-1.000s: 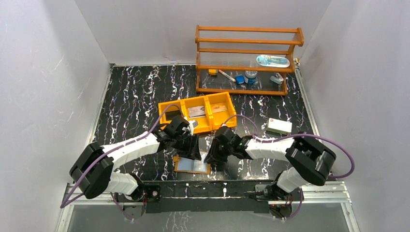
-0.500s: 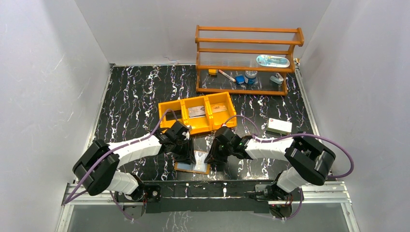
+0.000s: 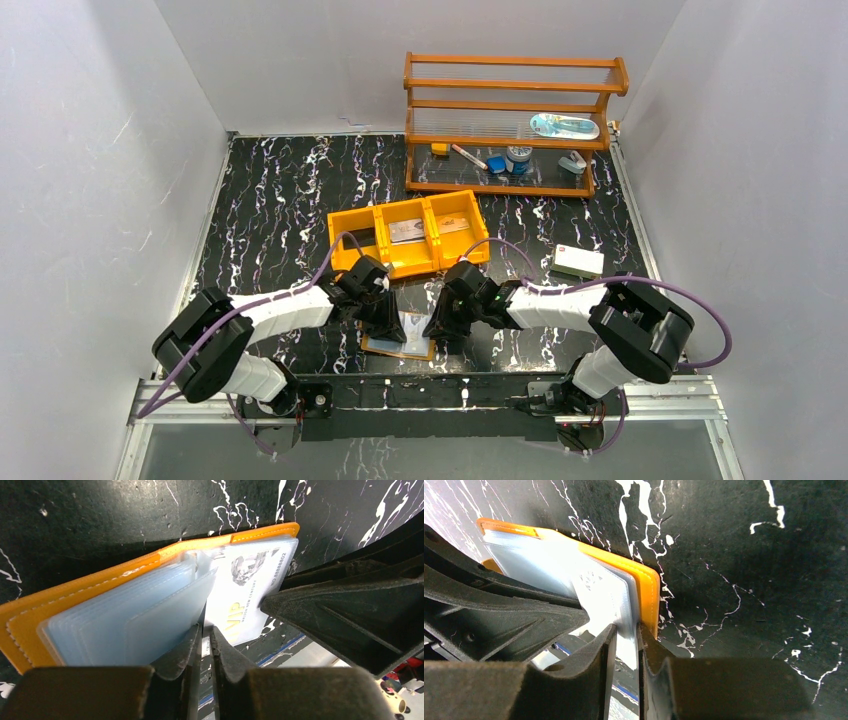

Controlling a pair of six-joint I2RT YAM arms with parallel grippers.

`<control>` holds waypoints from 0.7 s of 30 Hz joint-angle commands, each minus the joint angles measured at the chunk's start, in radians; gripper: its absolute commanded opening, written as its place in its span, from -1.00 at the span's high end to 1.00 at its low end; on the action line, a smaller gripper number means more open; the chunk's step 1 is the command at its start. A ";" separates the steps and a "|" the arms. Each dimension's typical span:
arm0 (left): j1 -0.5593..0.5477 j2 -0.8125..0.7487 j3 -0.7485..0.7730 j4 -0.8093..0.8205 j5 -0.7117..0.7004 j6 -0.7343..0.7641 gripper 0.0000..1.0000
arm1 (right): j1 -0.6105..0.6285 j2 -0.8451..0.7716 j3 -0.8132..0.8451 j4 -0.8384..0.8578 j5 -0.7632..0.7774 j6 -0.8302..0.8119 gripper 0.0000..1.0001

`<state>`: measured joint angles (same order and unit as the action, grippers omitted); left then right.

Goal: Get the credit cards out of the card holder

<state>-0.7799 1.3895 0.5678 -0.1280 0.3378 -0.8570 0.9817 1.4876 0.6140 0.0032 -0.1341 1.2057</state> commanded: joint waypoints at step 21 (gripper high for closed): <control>-0.009 -0.129 0.026 -0.129 -0.122 0.015 1.00 | 0.006 -0.084 0.126 -0.144 0.071 -0.064 0.22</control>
<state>-0.7849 1.3029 0.5678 -0.2203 0.2409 -0.8555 0.9833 1.4487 0.7036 -0.1452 -0.0662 1.1664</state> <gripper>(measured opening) 0.007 0.392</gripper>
